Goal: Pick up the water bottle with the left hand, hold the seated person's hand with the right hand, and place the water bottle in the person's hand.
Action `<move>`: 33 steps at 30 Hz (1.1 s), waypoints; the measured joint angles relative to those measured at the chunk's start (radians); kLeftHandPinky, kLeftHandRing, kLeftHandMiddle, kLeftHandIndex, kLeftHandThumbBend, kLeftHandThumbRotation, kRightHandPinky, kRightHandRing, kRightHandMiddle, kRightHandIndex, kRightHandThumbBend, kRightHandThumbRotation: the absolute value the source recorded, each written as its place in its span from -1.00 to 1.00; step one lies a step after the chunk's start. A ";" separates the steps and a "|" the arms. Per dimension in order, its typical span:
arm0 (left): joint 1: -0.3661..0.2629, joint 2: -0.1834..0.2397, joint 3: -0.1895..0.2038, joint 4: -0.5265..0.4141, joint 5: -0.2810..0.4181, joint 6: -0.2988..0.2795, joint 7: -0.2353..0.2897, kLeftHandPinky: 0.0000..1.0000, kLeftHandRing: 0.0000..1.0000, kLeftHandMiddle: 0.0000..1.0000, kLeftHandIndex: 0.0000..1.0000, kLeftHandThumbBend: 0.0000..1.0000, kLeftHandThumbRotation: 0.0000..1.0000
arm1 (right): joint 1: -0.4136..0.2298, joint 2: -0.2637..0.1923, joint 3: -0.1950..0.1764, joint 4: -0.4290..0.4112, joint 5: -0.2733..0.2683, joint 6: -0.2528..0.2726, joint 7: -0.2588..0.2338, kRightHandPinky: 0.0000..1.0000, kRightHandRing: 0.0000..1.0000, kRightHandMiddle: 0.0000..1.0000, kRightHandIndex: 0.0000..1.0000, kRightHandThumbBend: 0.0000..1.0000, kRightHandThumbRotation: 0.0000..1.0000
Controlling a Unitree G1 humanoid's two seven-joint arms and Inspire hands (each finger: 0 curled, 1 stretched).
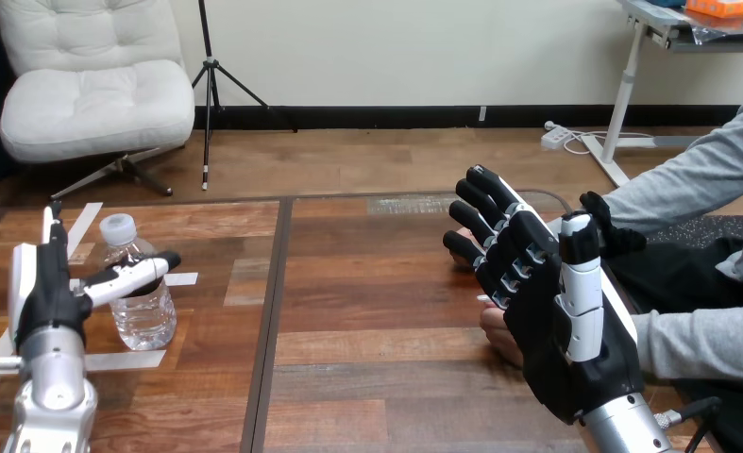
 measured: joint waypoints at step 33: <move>-0.164 0.001 -0.032 0.165 0.000 0.046 -0.036 0.83 0.98 1.00 1.00 0.97 -0.55 | 0.000 0.000 -0.001 0.000 0.001 0.002 0.006 0.86 0.91 0.90 0.85 0.47 1.00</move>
